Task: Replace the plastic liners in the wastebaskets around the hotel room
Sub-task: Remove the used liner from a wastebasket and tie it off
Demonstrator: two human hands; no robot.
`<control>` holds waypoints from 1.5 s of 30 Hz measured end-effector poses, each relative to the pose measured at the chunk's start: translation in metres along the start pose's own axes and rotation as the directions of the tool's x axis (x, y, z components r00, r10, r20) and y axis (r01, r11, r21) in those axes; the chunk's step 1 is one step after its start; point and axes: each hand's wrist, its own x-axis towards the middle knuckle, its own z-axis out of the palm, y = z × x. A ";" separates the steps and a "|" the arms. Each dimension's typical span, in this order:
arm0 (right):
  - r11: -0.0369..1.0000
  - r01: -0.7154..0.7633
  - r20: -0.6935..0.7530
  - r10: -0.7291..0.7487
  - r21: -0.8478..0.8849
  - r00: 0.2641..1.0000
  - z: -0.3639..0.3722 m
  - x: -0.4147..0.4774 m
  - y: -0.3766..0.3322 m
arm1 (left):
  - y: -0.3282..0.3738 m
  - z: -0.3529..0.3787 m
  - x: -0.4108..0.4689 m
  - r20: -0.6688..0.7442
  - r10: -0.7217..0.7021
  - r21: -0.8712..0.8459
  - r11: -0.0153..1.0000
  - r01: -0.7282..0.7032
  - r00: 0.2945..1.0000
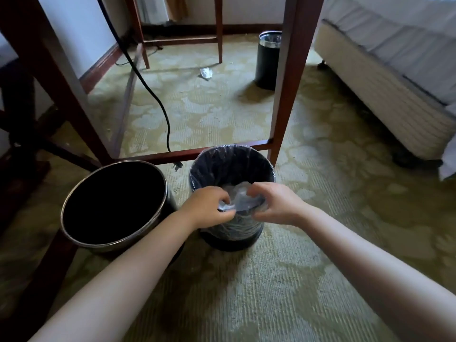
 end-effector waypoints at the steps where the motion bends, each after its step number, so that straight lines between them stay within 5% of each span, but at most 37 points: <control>1: 0.991 0.063 -0.017 -0.065 -0.121 0.998 0.007 -0.001 0.003 | -0.002 0.001 0.000 0.027 0.009 0.047 0.999 -0.010 1.000; 3: 0.944 0.124 -0.055 -0.147 -0.306 0.988 0.019 0.001 0.007 | -0.006 0.004 0.000 0.068 0.021 0.168 0.985 -0.033 0.997; 7: 0.927 0.225 -0.190 -0.289 -0.301 0.938 0.029 0.005 0.014 | -0.005 0.013 0.000 0.084 0.045 0.364 0.929 -0.072 0.995; 11: 0.901 0.302 -0.296 -0.394 -0.311 0.870 0.025 0.003 0.020 | 0.002 0.017 0.002 0.105 0.069 0.315 0.944 -0.099 0.992; 16: 0.942 0.190 -0.521 -0.313 -0.275 0.794 0.013 0.001 0.034 | 0.007 0.009 0.010 0.164 0.110 0.203 0.969 -0.143 0.980; 22: 0.968 0.143 -0.669 -0.247 -0.208 0.701 0.024 -0.010 0.022 | 0.016 -0.027 0.023 -0.156 0.079 0.262 0.964 -0.036 0.985; 24: 0.969 0.152 -0.610 -0.241 -0.195 0.755 0.027 -0.011 0.016 | 0.014 -0.036 0.023 -0.292 0.113 0.333 0.943 -0.010 0.950; 27: 0.954 0.111 -0.242 -0.181 -0.277 0.953 0.035 -0.007 0.018 | 0.013 -0.038 0.020 -0.435 0.141 0.355 0.934 0.025 0.889; 30: 0.901 0.203 -0.204 -0.297 -0.383 0.933 0.042 -0.002 0.022 | 0.019 -0.032 0.019 -0.392 -0.042 0.291 0.942 0.167 0.919; 33: 0.898 0.281 -0.198 -0.360 -0.338 0.912 0.037 0.001 0.025 | 0.024 -0.028 0.017 -0.304 -0.238 0.049 0.963 0.265 0.922; 36: 0.939 0.245 -0.293 -0.311 -0.241 0.904 0.026 -0.002 0.025 | 0.032 -0.028 0.009 -0.229 -0.231 -0.056 0.973 0.224 0.946; 40: 0.991 0.097 -0.407 -0.128 -0.095 0.905 0.013 0.000 0.020 | 0.044 -0.019 -0.003 0.004 -0.121 0.044 0.992 0.121 0.993; 45: 0.938 0.045 -0.387 0.097 0.343 0.917 -0.014 0.001 0.000 | 0.055 0.006 0.000 0.048 -0.142 0.182 0.975 0.131 0.989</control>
